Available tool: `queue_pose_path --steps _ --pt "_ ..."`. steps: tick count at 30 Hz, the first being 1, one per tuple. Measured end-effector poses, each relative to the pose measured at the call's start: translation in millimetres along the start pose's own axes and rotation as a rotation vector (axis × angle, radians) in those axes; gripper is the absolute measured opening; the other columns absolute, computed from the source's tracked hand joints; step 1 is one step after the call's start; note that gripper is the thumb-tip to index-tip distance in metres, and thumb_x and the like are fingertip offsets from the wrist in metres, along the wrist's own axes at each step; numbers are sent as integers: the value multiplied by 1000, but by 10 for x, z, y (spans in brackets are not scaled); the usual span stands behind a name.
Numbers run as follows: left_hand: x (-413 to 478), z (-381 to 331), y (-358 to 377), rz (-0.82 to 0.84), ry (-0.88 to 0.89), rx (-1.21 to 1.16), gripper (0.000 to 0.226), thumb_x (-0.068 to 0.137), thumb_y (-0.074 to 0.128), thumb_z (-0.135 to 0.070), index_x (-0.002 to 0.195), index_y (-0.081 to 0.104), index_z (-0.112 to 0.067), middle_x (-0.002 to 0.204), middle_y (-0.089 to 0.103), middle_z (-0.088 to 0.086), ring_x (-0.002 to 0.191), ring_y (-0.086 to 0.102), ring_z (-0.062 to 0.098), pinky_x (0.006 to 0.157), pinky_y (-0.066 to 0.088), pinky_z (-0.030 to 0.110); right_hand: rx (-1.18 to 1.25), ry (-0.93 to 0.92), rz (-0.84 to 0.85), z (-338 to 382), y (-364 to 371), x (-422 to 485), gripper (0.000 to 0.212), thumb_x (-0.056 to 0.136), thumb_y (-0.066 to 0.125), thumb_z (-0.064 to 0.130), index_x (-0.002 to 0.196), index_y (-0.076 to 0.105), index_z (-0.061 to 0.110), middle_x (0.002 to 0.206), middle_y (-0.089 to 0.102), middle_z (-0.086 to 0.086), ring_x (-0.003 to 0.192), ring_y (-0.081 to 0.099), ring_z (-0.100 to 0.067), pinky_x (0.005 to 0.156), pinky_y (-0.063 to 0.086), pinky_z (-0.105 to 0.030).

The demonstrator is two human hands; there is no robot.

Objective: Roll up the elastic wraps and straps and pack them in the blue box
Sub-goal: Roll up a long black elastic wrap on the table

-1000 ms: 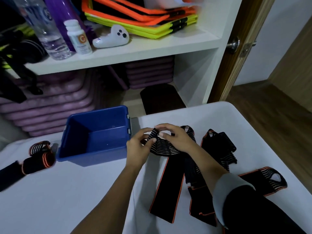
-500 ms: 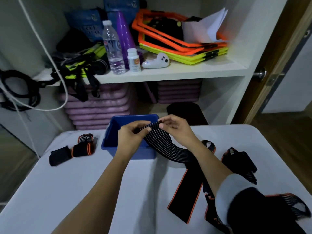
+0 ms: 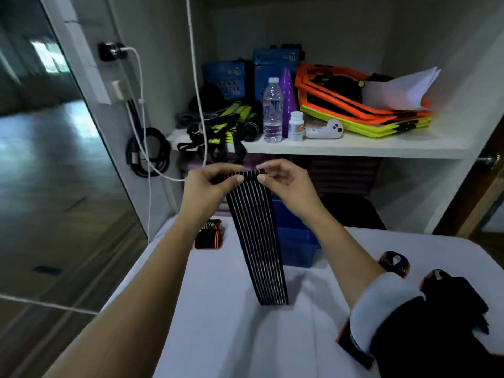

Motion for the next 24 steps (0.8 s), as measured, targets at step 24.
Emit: queue_pose_path --steps 24 --pt "537 1530 -742 9 -277 280 16 78 73 -13 94 74 -11 86 72 3 71 61 6 75 48 21 -118 261 -83 -1150 1346 526 9 82 70 8 90 68 13 75 64 8 67 59 11 68 47 -9"
Point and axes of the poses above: each hand's wrist, its own x-axis towards the middle knuckle, its own y-axis out of the palm, z = x × y, the point moved 2 cm from there along x, towards the middle knuckle
